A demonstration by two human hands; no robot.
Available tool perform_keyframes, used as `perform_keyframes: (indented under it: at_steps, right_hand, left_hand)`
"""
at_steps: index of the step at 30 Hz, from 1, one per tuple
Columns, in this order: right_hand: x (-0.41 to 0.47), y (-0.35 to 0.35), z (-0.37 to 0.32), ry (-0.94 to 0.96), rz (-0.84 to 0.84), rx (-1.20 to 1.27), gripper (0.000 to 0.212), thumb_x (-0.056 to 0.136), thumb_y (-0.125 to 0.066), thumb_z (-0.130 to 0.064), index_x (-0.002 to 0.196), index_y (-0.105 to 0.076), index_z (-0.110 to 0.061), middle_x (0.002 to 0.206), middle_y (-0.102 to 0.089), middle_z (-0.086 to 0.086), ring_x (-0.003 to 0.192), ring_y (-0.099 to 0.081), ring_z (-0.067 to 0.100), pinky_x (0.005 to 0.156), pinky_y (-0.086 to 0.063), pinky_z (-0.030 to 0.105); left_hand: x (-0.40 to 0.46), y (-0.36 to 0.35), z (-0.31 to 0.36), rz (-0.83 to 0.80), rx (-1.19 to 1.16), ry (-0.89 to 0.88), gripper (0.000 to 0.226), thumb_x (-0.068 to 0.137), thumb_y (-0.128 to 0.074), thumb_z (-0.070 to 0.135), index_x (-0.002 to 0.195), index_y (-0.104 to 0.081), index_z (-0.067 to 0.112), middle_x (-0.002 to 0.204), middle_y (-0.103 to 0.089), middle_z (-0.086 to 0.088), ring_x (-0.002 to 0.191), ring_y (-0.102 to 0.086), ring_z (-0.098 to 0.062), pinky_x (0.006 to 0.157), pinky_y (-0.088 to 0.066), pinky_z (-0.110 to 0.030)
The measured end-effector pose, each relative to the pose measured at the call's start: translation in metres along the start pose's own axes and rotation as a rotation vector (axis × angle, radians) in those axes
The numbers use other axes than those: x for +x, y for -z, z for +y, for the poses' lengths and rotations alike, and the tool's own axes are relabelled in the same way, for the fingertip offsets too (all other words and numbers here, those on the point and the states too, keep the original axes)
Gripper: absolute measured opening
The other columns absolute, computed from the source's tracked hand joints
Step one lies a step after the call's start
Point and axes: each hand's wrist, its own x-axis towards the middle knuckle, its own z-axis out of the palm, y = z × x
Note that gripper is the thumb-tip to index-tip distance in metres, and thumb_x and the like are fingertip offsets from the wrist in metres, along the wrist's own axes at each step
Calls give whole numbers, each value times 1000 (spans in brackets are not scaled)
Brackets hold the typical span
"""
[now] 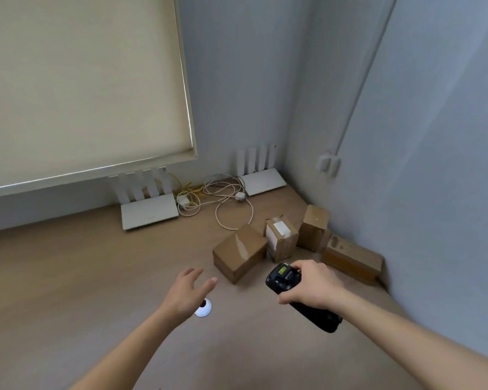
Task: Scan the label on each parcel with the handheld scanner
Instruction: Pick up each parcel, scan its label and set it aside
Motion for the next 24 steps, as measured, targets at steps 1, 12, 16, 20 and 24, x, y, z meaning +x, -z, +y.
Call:
perform_keyframes:
  at_steps: [1,12,16,20,24]
  right_hand:
    - [23,0,-1,15,-21,-16,77,65,-90,-54,133,-62,-30,121,-72,-4,105,-67,16,77,-54,26]
    - [235,-11,-25,62,-127,-132,76,67,-89,-55,129,-61,-20,117,-69,3,108,-67,25,90,-60,43]
    - [283,-19,-39,56,-140,-157,64,64,-89,-53,112,-65,-19,107,-70,4,100,-67,28,82,-58,36]
    - [315,-31,-47,51,-172,-203,61,63,-89,-54,104,-61,-18,101,-68,3,96,-65,27,71,-50,32]
    - [330,-40,-47,70,-182,-199,63,62,-87,-57,108,-66,-19,105,-72,4,100,-68,27,77,-56,33]
  left_hand:
    - [15,-3,-3,9,-8,38,69,96,-55,54,153,-39,20,162,-28,-1,143,-37,-16,116,-27,-33]
    - [159,-69,-26,10,-256,278,72,94,-58,55,154,-32,24,144,-52,-2,131,-51,-22,107,-43,-40]
    - [192,-91,-36,-9,-283,343,74,95,-55,55,156,-30,22,143,-55,-2,128,-53,-21,92,-39,-28]
    - [214,-103,-39,15,-363,380,55,98,-56,47,146,-45,22,113,-65,6,96,-61,-9,68,-42,-19]
    - [225,-106,-41,55,-544,427,35,98,-59,43,127,-52,27,107,-65,8,93,-61,-4,67,-45,-19]
